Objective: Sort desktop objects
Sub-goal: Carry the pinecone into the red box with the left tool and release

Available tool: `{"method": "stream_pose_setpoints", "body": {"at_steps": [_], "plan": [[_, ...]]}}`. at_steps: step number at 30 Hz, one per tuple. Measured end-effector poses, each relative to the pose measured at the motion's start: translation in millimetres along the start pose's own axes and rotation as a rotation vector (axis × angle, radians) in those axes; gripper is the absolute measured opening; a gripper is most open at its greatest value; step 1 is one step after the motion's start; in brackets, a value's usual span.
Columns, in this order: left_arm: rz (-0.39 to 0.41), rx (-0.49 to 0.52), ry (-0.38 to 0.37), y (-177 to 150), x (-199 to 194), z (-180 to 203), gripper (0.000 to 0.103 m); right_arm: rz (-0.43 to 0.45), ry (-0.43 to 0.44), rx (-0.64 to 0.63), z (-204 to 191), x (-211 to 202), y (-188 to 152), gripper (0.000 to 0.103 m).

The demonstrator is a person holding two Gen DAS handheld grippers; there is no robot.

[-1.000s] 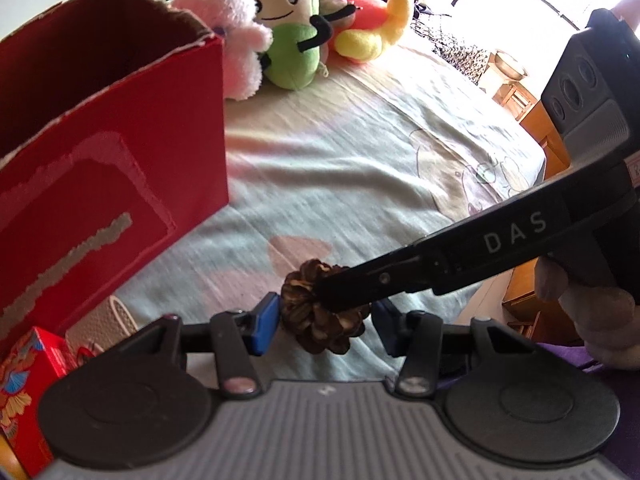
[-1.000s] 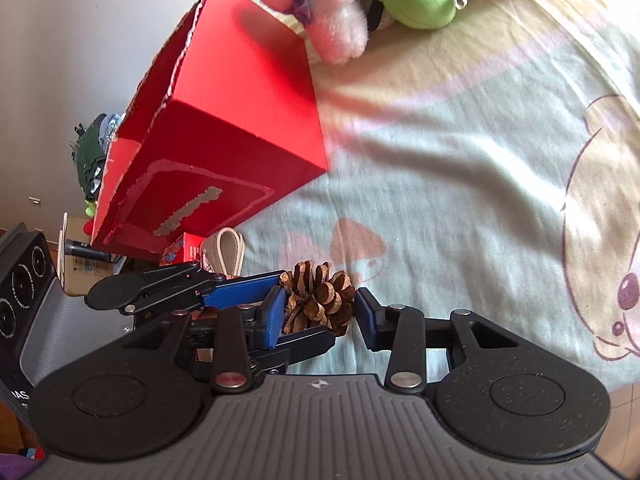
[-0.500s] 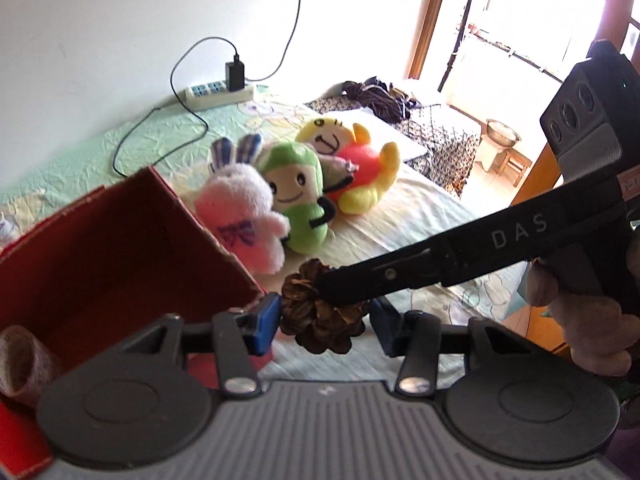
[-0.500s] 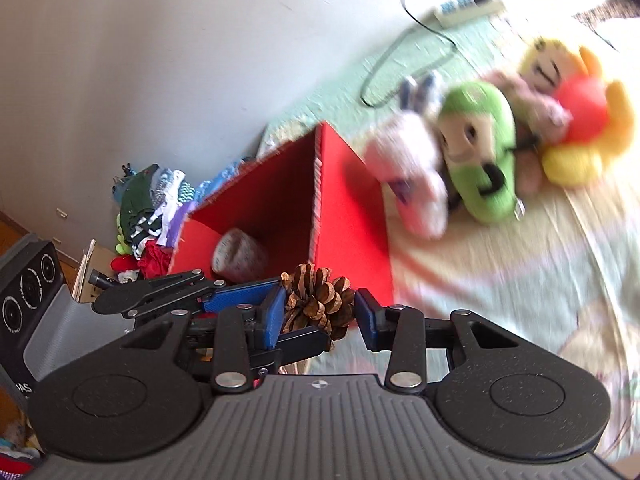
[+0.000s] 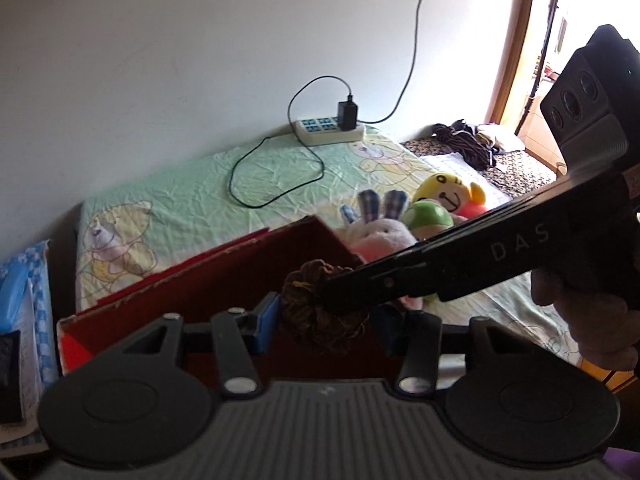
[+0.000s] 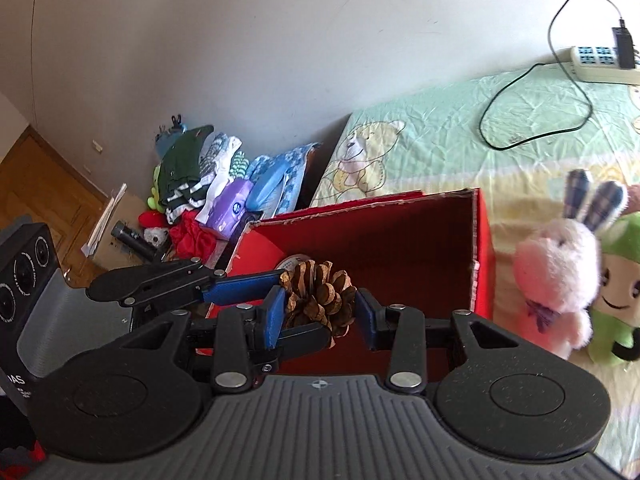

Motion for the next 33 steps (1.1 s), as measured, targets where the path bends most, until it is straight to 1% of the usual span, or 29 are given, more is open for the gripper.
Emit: {"method": "stream_pose_setpoints", "body": {"at_steps": [5,9,14,20,23,27,31,33], "plan": [[-0.09,-0.099,0.031,-28,17,-43,0.052,-0.158,0.023,-0.022,-5,59,-7,0.042],[-0.152,-0.138,0.074,-51,25,-63,0.052,-0.272,0.052,-0.033,-9,94,-14,0.042],[-0.243,-0.177,0.111,-71,38,-81,0.052,-0.39,0.079,-0.027,-9,128,-22,0.042],[-0.332,-0.205,0.135,-86,53,-93,0.052,-0.488,0.093,-0.017,-8,153,-30,0.042],[-0.364,-0.213,0.143,-93,57,-97,0.053,-0.527,0.09,-0.025,-8,163,-32,0.043],[-0.387,-0.217,0.163,-97,61,-99,0.053,-0.579,0.082,-0.02,-6,171,-35,0.042],[-0.395,-0.212,0.19,-98,59,-98,0.053,-0.613,0.09,-0.026,-8,177,-37,0.043],[-0.405,-0.216,0.206,-99,58,-99,0.053,-0.636,0.1,-0.01,-6,181,-38,0.043]]}}
Point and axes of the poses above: each gripper's, at about its wrist camera, not at the fingertips, and x roughly the way its jaws point, z to its right, y to its top, the point moved 7 cm from there along x, roughly the way its jaws point, and after that the axes turned 2 degrees about -y, right-handed, at the moved point
